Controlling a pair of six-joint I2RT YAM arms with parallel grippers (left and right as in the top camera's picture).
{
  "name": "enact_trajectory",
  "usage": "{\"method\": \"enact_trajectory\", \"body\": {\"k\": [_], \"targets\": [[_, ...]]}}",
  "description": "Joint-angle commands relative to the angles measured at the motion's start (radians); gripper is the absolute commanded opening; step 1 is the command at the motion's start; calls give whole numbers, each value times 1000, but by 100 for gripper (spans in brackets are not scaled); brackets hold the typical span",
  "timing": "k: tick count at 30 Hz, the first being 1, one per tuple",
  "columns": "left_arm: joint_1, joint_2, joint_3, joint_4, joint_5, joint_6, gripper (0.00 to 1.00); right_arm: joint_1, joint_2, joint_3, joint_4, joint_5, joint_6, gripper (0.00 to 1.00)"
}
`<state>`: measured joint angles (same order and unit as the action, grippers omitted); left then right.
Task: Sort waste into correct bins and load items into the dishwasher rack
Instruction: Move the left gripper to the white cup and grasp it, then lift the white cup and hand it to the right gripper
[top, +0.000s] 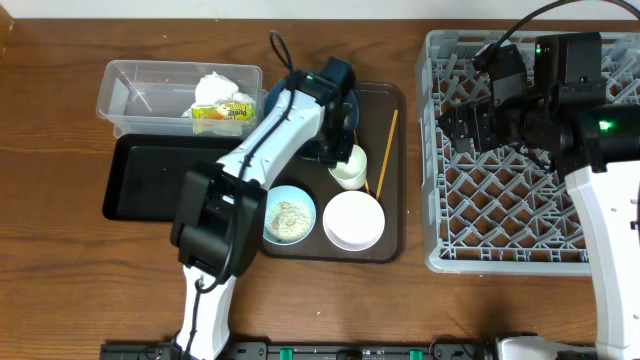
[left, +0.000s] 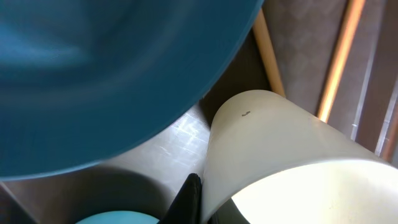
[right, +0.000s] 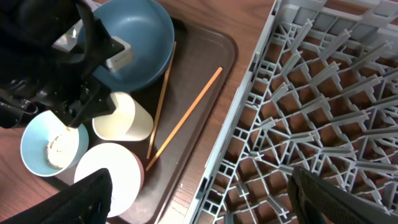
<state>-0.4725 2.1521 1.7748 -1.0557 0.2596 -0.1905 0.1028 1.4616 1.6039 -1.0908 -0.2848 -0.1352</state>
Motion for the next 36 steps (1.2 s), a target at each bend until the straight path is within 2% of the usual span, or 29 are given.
{"method": "enact_trajectory", "body": {"k": [1,6,12,17,24,28,32,36], "targets": [[50,-72,7,-8,139,-6,6,16,2,19,0,-12,46,91],[157,-180,7,-8,323,-5,6,14,29,19,48,-52,123,90],[282,-254,7,-5,595,3,6,14,113,19,148,-469,10,91],[333,-256,5,-5,874,67,6,14,206,19,256,-760,-5,88],[337,-256,5,-4,1053,104,6,16,295,19,362,-1162,-87,85],[338,-256,5,30,1174,105,6,17,309,19,362,-1184,-113,86],[338,-256,5,49,1212,104,6,31,309,19,369,-1244,-177,87],[338,-256,5,52,1256,104,6,55,309,19,388,-1216,-177,88]]}}
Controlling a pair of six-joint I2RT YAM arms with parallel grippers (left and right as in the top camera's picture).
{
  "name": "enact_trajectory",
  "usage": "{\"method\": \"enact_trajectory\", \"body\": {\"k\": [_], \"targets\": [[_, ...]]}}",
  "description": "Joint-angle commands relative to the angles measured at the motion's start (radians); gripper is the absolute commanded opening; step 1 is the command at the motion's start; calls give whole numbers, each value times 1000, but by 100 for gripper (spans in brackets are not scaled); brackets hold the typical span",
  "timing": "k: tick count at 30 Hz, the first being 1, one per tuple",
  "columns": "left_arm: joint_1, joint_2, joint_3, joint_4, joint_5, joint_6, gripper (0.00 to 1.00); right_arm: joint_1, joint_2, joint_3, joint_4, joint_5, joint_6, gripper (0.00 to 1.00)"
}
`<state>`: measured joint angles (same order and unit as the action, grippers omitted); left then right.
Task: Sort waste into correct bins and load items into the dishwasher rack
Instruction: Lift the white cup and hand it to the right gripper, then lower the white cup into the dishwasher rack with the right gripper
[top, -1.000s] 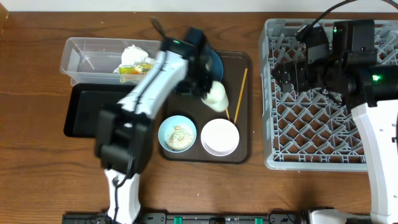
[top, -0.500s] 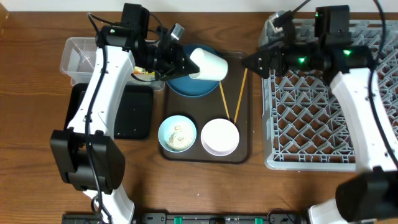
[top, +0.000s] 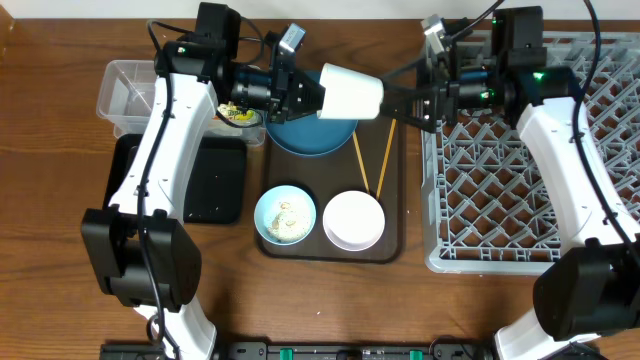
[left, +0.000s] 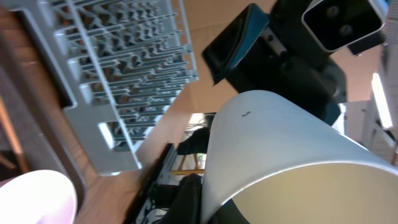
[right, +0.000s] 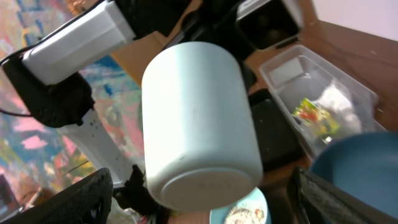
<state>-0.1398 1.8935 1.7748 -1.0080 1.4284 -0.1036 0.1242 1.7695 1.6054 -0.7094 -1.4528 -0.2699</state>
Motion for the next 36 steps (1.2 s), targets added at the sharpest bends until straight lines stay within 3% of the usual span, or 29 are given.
{"method": "enact_trajectory", "body": {"k": [1,11,24,31,36], "targets": [[6,2,5,4,107,17,6,41,1,17,15,-40,-42,88],[0,2,5,4,121,17,6,92,1,17,118,-54,-34,79],[-3,2,5,4,120,17,6,92,1,17,215,-86,15,77],[-4,2,5,4,119,17,12,92,1,17,220,-99,16,49],[-4,2,5,4,119,18,17,84,1,17,220,-100,24,45]]}}
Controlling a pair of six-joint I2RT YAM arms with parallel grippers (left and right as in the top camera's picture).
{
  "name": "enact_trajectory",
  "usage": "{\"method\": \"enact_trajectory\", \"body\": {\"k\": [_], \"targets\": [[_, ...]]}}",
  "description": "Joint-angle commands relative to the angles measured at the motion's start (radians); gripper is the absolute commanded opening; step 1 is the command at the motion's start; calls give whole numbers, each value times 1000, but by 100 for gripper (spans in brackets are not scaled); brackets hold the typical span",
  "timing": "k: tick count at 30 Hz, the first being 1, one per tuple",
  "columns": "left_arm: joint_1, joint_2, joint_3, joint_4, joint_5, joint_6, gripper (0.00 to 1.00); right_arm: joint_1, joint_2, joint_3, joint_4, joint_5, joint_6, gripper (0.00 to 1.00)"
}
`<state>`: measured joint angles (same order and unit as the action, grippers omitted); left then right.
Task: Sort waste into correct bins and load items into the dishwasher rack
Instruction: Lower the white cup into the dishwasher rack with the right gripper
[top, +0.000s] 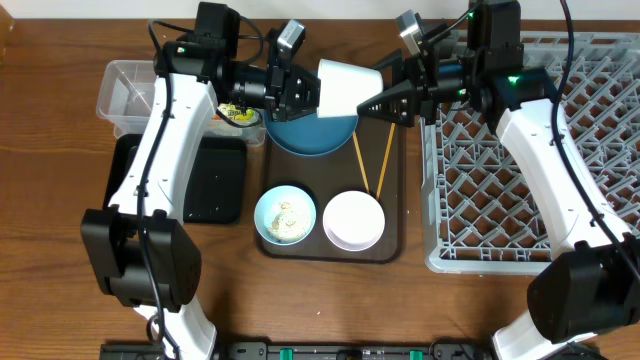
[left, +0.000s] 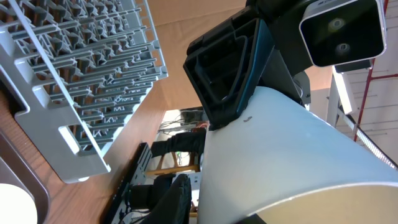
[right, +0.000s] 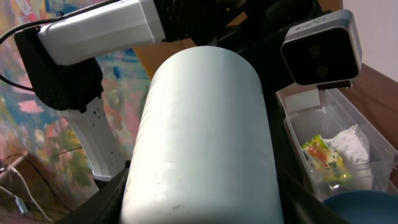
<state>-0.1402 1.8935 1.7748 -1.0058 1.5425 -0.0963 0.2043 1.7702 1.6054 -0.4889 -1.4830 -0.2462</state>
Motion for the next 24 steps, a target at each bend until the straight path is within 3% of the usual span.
{"method": "enact_trajectory", "body": {"k": [1,8,15,19,24], "targets": [[-3,2,5,2,5,10,22,-3,0,17,1,-69,7,45],[-3,2,5,2,-25,10,29,-107,0,17,-2,25,126,44],[-3,2,5,1,-65,10,30,-246,-11,18,-164,470,297,42],[-3,2,5,1,-206,10,30,-274,-68,18,-312,738,337,41],[-3,2,5,-11,-490,10,30,-270,-190,39,-502,1056,398,40]]}}
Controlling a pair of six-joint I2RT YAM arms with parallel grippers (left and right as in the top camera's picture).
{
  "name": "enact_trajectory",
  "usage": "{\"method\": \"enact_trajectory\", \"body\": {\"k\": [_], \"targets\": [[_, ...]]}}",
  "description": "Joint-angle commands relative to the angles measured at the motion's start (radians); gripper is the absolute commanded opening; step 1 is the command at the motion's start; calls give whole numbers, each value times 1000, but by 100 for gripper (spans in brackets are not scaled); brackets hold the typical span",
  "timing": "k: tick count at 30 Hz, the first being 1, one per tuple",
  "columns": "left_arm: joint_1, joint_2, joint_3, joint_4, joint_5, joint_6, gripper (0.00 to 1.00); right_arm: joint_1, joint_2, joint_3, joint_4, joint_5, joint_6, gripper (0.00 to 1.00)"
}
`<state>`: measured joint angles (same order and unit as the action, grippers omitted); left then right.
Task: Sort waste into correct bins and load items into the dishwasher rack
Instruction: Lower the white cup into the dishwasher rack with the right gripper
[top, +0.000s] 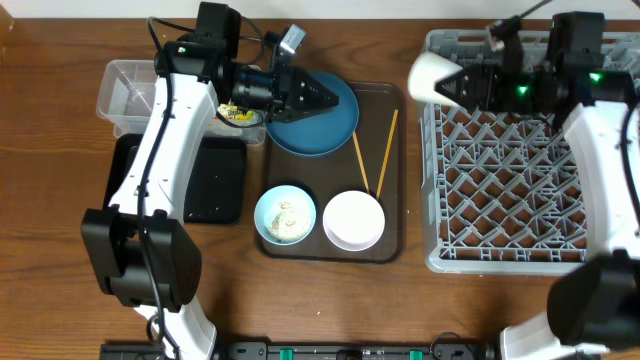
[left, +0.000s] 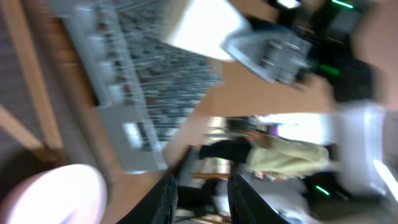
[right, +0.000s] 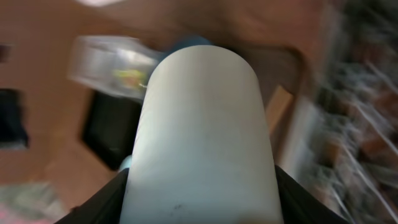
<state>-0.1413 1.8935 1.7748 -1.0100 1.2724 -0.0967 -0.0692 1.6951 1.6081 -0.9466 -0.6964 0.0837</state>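
A white cup (top: 428, 75) lies sideways in the air at the far left corner of the grey dishwasher rack (top: 520, 190), with my right gripper (top: 468, 85) shut on it. It fills the right wrist view, cup (right: 205, 137) between the dark fingers (right: 102, 202). My left gripper (top: 333, 100) is open and empty above the blue bowl (top: 322, 128). In the blurred left wrist view its fingers (left: 166, 198) stand apart, with the cup (left: 199, 28) far off.
On the brown tray (top: 392, 245) lie two chopsticks (top: 385, 150), a small light-blue bowl with food scraps (top: 285, 217) and a white bowl (top: 353, 220). A clear bin (top: 130, 90) with wrappers and a black tray (top: 215, 190) are at the left.
My left gripper has let go of the cup and stands open over the blue bowl. My right gripper has moved right with the cup, from above the tray to the rack's far left corner.
My left gripper was at the cup on the tray beside the blue bowl, the right one over the rack. Then the left held the cup aloft, facing the open right gripper. Then the right was around the cup. Now the right alone holds it at the rack.
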Motion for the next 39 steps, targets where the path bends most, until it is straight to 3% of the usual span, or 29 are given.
{"method": "enact_trajectory", "body": {"k": [1,6,14,24,39], "targets": [[-2,2,5,-13,-273,10,30,6,-135,43,-82,323,80,40],[-2,2,5,-64,-571,10,31,24,-223,94,-290,578,103,41],[-2,2,5,-116,-810,10,30,29,-211,106,-544,622,155,42],[-2,2,5,-114,-874,10,31,29,-91,105,-719,646,155,43],[-2,2,4,-115,-874,10,31,27,41,53,-719,720,151,43]]}}
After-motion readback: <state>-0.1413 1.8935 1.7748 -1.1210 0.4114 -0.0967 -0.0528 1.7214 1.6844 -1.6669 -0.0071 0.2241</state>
